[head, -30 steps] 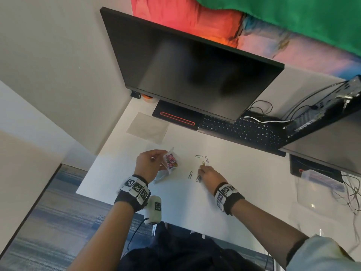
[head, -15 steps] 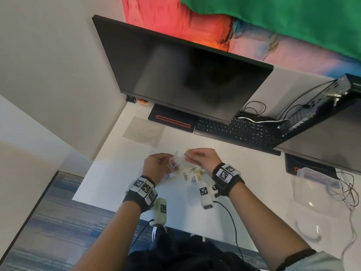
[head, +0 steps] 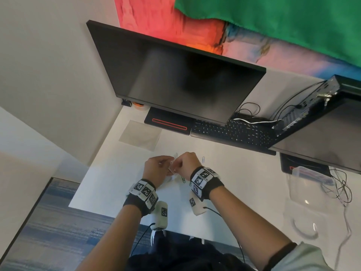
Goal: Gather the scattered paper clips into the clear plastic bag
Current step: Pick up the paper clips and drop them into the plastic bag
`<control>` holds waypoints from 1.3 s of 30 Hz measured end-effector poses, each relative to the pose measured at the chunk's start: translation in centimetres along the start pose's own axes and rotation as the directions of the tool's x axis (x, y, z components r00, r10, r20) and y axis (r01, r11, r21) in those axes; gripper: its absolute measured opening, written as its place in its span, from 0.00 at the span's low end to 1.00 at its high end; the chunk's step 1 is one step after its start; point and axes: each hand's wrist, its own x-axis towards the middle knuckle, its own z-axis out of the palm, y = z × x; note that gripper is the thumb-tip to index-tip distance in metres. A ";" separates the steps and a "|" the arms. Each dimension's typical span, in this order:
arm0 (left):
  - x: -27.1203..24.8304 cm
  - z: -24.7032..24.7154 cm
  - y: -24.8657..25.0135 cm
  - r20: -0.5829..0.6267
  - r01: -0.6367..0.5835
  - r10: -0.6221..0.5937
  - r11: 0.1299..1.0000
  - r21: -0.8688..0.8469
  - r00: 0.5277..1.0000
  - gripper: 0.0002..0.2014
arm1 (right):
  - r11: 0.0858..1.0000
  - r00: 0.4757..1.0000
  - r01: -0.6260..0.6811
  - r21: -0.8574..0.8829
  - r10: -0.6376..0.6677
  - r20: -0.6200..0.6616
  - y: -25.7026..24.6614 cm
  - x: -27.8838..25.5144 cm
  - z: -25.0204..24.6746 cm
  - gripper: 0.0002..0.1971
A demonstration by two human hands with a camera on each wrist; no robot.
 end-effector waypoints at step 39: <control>0.0 -2.8 -2.3 -0.062 0.001 -0.006 0.998 -0.065 0.998 0.09 | 0.584 0.900 0.416 -0.697 -0.157 0.406 15.0 -3.8 3.3 0.29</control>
